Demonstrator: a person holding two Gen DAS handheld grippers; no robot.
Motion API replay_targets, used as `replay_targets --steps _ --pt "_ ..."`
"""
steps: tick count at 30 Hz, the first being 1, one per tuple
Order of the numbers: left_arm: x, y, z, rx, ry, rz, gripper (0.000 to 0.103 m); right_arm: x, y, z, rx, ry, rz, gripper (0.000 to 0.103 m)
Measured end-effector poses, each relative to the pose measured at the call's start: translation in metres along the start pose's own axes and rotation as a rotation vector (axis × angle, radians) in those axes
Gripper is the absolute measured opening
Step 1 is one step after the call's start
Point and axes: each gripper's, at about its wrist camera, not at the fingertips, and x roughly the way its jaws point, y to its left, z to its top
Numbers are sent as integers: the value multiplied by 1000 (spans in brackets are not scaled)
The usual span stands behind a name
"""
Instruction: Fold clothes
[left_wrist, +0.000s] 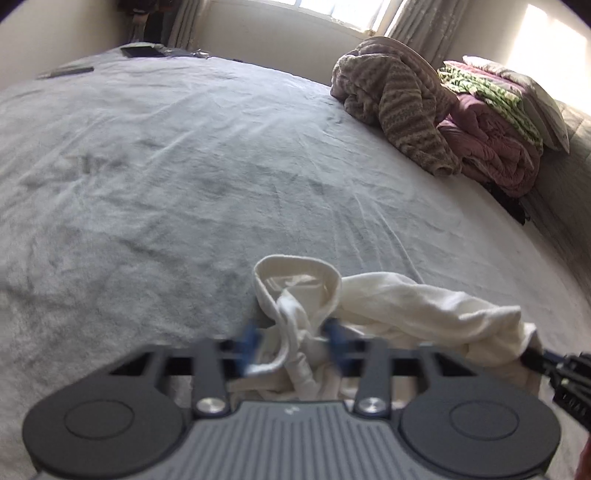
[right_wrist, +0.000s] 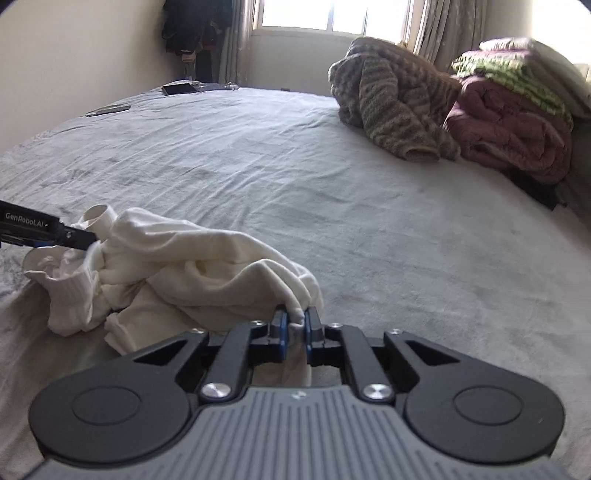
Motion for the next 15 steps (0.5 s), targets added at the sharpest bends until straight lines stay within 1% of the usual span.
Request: replay_targets --steps 2,6,9,13,15 --pt "-13 9 8 -52 -35 -36 12 -6 -5 3 -26 -43 -54 8" --pt "-43 17 20 -51 -131 -42 12 -15 -14 8 -58 -118 -154 8" --pt "-58 26 28 -80 -178 -63 12 -22 -19 11 -77 -184 -222 8" --pt "-73 45 37 -160 -228 -73 12 -41 -30 15 -51 -298 -265 7" --pt "-73 53 38 -203 -222 -79 12 -52 -30 16 -35 -367 -227 7"
